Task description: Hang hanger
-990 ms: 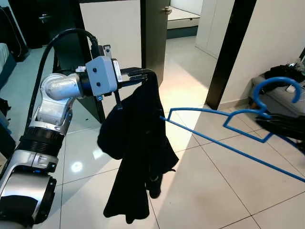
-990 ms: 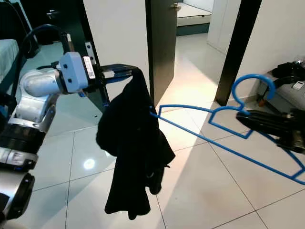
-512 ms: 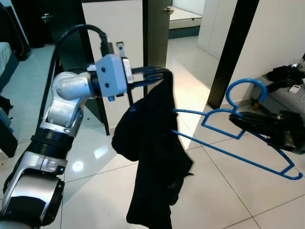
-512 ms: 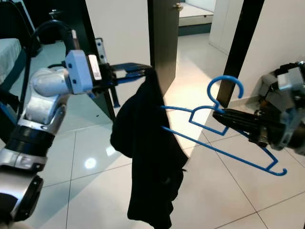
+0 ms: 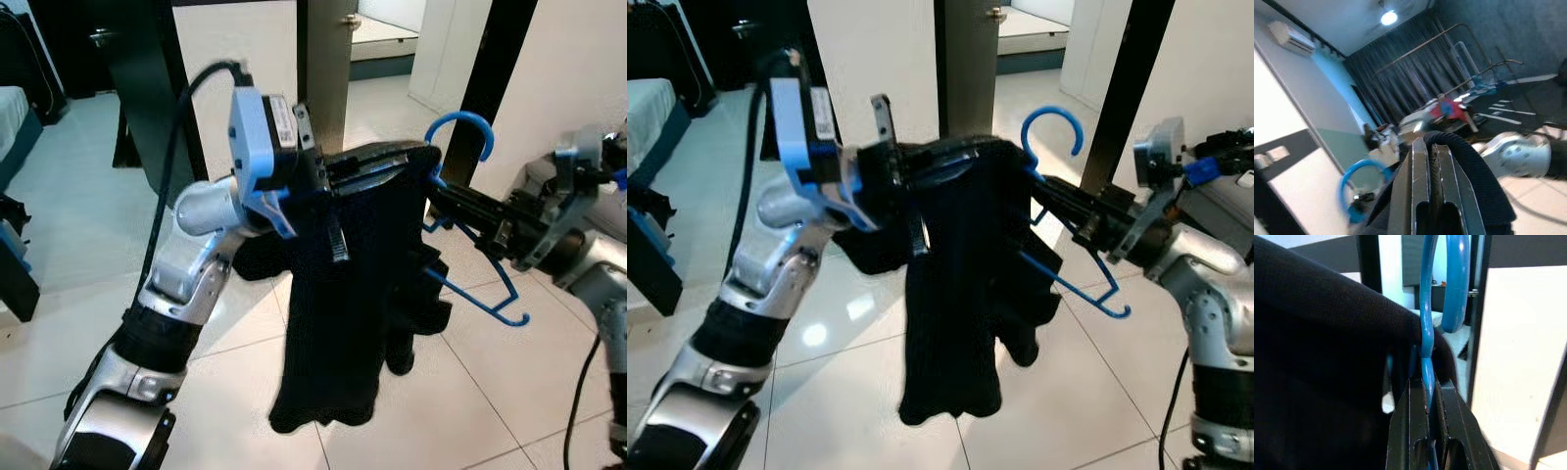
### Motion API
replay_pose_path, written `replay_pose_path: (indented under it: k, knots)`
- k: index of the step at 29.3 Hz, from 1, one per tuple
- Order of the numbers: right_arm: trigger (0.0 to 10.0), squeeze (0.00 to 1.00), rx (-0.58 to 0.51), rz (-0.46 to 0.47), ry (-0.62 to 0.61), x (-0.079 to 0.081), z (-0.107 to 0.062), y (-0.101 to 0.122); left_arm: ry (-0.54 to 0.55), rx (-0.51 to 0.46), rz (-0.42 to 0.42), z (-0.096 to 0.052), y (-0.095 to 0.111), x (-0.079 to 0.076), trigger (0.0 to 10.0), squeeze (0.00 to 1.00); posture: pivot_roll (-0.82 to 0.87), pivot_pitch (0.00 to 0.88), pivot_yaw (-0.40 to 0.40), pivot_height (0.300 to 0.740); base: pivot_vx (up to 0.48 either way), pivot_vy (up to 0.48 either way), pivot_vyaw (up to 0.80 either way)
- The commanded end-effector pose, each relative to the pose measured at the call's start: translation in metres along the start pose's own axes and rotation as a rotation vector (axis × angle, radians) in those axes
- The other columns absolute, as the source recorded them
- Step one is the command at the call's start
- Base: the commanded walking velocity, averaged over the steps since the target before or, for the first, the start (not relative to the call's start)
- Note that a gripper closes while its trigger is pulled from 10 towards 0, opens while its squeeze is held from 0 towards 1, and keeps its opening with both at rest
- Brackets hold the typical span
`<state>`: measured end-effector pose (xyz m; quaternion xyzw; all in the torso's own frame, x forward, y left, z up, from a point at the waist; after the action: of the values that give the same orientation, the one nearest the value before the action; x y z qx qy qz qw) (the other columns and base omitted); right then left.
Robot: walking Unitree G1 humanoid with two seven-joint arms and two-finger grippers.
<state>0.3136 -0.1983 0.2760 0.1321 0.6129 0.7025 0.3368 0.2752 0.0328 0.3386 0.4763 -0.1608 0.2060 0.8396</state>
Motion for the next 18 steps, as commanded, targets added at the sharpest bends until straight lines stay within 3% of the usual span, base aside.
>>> replay_pose_path:
  k: [1, 2, 4, 7, 9, 14, 18]
  knots:
    - [10.0, 0.00, -0.014, -0.006, -0.010, 0.000, 0.007, 0.001, -0.081, -0.012, -0.009, 0.007, 0.001, -0.014, 10.0, 0.00, -0.01, 0.000, 0.002, 0.740, 0.000, 0.000, 0.00]
    - [10.0, 0.00, -0.014, -0.006, -0.010, 0.000, 0.007, 0.001, -0.081, -0.012, -0.009, 0.007, 0.001, -0.014, 10.0, 0.00, -0.01, 0.000, 0.002, 0.740, 0.000, 0.000, 0.00]
    - [10.0, 0.00, -0.102, 0.032, -0.015, 0.000, 0.021, 0.008, -0.145, 0.077, -0.024, 0.006, -0.018, -0.028, 10.0, 0.00, -0.01, 0.000, 0.002, 0.740, 0.000, 0.000, 0.00]
    - [10.0, 0.00, -0.130, 0.045, -0.021, 0.000, 0.024, 0.010, -0.157, 0.099, -0.028, 0.005, -0.023, -0.032, 10.0, 0.00, -0.01, 0.000, 0.002, 0.740, 0.000, 0.000, 0.00]
    - [10.0, 0.00, -0.203, 0.113, -0.013, 0.002, 0.029, 0.013, -0.157, 0.114, -0.029, 0.006, -0.027, -0.037, 10.0, 0.00, -0.01, 0.000, -0.003, 0.740, 0.000, 0.000, 0.00]
    - [10.0, 0.00, -0.114, 0.101, -0.108, -0.004, 0.040, -0.007, -0.138, 0.049, -0.091, 0.013, -0.021, -0.041, 10.0, 0.00, -0.01, 0.000, 0.000, 0.740, 0.000, 0.000, 0.00]
    - [10.0, 0.00, -0.169, 0.164, -0.142, -0.001, 0.053, -0.009, -0.135, 0.060, -0.109, 0.014, -0.027, -0.046, 10.0, 0.00, -0.01, 0.000, -0.001, 0.740, 0.000, 0.000, 0.00]
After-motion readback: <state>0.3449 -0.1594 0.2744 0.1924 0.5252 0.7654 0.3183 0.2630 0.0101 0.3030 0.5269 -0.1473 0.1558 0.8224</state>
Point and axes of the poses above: a point about 5 cm out from each wrist's last joint towards the gripper, its own z axis pointing out of the wrist towards the gripper, its own y axis along the axis of the wrist's last joint, x = y × z, the point moved 2 cm from there along z, pointing out of the wrist towards the gripper, and after that the axes turned 10 degrees about -z, right-handed, at the moved point
